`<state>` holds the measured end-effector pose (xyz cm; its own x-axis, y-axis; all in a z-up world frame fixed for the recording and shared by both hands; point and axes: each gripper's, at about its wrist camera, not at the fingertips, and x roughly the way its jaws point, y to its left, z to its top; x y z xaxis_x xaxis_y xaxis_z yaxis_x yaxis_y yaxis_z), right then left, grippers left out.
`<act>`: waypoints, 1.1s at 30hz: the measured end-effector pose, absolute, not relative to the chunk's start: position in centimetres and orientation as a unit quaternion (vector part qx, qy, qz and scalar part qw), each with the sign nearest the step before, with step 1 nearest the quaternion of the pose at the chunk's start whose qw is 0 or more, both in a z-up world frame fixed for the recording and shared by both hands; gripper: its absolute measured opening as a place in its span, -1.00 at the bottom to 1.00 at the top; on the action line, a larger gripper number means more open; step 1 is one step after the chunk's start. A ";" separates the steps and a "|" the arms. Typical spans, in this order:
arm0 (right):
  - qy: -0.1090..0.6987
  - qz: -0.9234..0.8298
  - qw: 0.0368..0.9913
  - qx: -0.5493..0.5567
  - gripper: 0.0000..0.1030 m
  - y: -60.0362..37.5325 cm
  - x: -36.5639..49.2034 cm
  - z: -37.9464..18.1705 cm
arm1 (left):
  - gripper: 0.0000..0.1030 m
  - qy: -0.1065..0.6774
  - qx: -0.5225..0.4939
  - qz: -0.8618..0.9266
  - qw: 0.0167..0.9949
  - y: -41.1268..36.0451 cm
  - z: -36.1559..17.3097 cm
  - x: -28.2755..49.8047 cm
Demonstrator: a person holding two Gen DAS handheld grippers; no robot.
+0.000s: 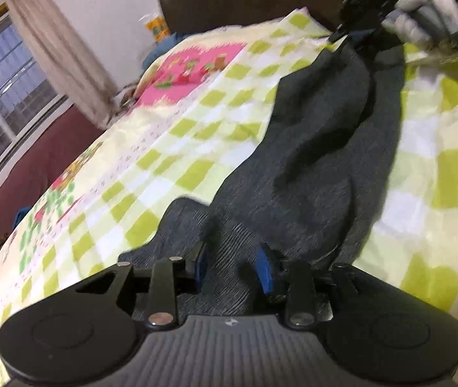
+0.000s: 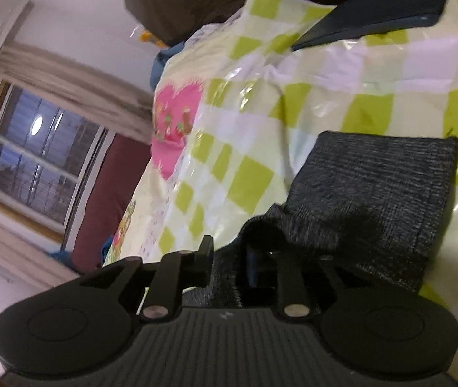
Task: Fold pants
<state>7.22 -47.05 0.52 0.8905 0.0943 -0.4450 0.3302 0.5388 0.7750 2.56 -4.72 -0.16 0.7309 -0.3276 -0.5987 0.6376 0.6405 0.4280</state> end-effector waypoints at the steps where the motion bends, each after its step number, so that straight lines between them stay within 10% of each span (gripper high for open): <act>1: 0.235 -0.087 0.850 0.464 -0.87 -47.0 7.7 0.4 | 0.01 0.236 0.327 -0.285 0.869 -5.0 -0.2 2.4; 13: 0.074 -0.054 0.902 0.422 -0.92 -46.1 0.3 10.2 | 0.25 0.218 0.334 -0.317 0.860 -5.5 1.2 0.9; 20: 0.250 -0.156 0.869 0.397 -0.84 -48.4 2.7 1.7 | 0.32 0.261 0.355 -0.308 0.843 -6.6 -2.1 0.9; 30: 0.215 -0.152 0.839 0.476 -0.47 -50.1 1.9 -1.5 | 0.32 0.269 0.353 -0.310 0.841 -6.7 -1.9 1.0; 33: 0.183 -0.166 0.843 0.477 -0.74 -50.4 1.4 -0.7 | 0.32 0.270 0.355 -0.308 0.840 -6.9 -1.9 1.1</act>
<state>1.37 -50.39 -0.65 0.8776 -0.1059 -0.4676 0.4553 0.4894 0.7438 1.07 -6.87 -1.92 0.6642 -0.3251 -0.6732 0.7096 0.5576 0.4307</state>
